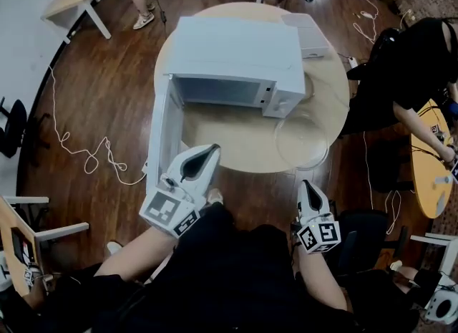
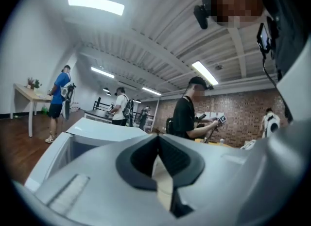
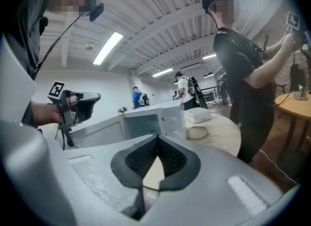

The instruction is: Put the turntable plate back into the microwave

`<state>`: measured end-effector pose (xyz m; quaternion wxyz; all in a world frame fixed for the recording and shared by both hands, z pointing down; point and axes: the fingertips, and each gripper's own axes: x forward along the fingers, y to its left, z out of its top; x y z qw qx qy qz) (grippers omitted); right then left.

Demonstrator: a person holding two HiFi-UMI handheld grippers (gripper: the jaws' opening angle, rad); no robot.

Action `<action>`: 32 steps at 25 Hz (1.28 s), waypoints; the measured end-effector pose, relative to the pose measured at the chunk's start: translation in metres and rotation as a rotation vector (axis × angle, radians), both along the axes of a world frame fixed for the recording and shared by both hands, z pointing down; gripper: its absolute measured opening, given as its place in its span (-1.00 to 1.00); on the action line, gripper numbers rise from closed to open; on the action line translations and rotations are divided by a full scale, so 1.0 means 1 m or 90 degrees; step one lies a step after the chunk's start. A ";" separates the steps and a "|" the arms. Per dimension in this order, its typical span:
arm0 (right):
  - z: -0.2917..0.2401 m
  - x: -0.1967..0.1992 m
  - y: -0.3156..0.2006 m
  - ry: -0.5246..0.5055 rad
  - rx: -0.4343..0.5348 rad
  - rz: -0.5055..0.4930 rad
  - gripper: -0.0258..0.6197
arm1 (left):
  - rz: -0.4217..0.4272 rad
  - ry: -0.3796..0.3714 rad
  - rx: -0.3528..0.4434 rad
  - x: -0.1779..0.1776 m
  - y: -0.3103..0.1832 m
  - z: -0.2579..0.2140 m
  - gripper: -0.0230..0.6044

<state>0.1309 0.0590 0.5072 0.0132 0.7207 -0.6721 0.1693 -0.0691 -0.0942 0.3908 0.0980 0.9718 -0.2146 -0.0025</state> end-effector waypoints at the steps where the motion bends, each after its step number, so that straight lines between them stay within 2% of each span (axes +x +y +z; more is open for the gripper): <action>1: 0.004 0.012 0.000 -0.002 -0.008 0.024 -0.92 | 0.012 -0.003 -0.003 0.003 -0.005 0.002 -0.92; 4: 0.024 0.049 -0.008 -0.062 -0.025 0.064 -0.92 | 0.023 -0.008 -0.021 0.014 -0.026 0.006 -0.92; 6: 0.046 0.075 -0.004 -0.127 -0.029 0.086 -0.92 | 0.023 -0.009 -0.031 0.020 -0.031 0.007 -0.92; 9: 0.097 0.122 0.009 -0.239 -0.031 0.164 -0.91 | 0.016 -0.019 -0.025 0.028 -0.044 0.003 -0.92; 11: 0.137 0.145 0.015 -0.319 -0.054 0.206 -0.24 | -0.005 -0.024 -0.025 0.028 -0.054 -0.003 -0.92; 12: 0.153 0.152 0.016 -0.355 -0.062 0.217 -0.08 | -0.015 -0.027 -0.026 0.026 -0.057 -0.006 -0.92; 14: 0.178 0.161 0.016 -0.411 -0.069 0.224 0.10 | -0.027 -0.040 -0.025 0.021 -0.059 -0.009 -0.92; 16: 0.199 0.165 0.012 -0.469 -0.070 0.225 0.10 | -0.034 -0.067 -0.022 0.020 -0.061 -0.006 -0.92; 19: 0.226 0.173 0.006 -0.580 -0.035 0.255 0.10 | -0.052 -0.101 -0.025 0.022 -0.070 -0.002 -0.92; 21: 0.242 0.176 0.003 -0.620 -0.021 0.276 0.10 | -0.060 -0.114 -0.027 0.026 -0.074 -0.001 -0.92; 25: 0.250 0.171 -0.013 -0.640 -0.019 0.245 0.07 | -0.046 -0.136 -0.026 0.043 -0.075 -0.002 -0.92; 29: 0.250 0.160 -0.024 -0.622 -0.048 0.214 -0.48 | -0.053 -0.142 -0.029 0.050 -0.080 -0.007 -0.92; 30: 0.251 0.159 -0.023 -0.622 -0.050 0.216 -0.54 | -0.054 -0.143 -0.029 0.051 -0.080 -0.007 -0.92; 32: 0.253 0.160 -0.020 -0.636 -0.039 0.219 -0.54 | -0.054 -0.147 -0.028 0.051 -0.079 -0.005 -0.92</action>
